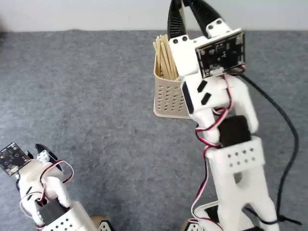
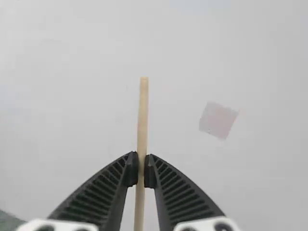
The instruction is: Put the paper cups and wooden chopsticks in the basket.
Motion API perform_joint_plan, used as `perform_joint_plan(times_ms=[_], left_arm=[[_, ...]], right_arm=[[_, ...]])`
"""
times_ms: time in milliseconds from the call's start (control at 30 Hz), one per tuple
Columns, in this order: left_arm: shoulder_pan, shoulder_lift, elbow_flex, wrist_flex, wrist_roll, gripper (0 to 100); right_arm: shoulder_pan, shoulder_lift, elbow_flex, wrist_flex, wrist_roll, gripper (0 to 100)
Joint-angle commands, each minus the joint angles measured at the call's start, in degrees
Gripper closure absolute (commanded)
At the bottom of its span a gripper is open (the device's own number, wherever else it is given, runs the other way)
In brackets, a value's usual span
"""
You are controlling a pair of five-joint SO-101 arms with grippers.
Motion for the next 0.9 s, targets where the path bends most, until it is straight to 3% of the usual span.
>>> perform_joint_plan(times_ms=[0, 200, 333, 533, 633, 867], left_arm=[[0.18, 0.09, -0.48, 0.35, -0.70, 91], [0.18, 0.09, -0.48, 0.35, -0.70, 91], [0.09, 0.09, -0.48, 0.35, -0.70, 91], [0.09, 0.09, -0.48, 0.35, -0.70, 91], [0.09, 0.09, -0.48, 0.35, -0.70, 91], [0.18, 0.09, -0.48, 0.35, -0.70, 91]], right_arm=[[2.33, -1.01, 6.24, -8.40, -4.31, 98.9], [4.70, -1.01, 12.04, -9.27, -13.01, 98.9], [5.49, -1.01, 15.30, -9.54, -14.24, 97.6], [6.37, -1.89, 17.85, -9.01, -15.03, 79.0], [6.55, -4.53, 17.85, -8.22, -16.35, 76.6], [6.20, -15.34, 13.80, 13.67, -16.70, 76.7]])
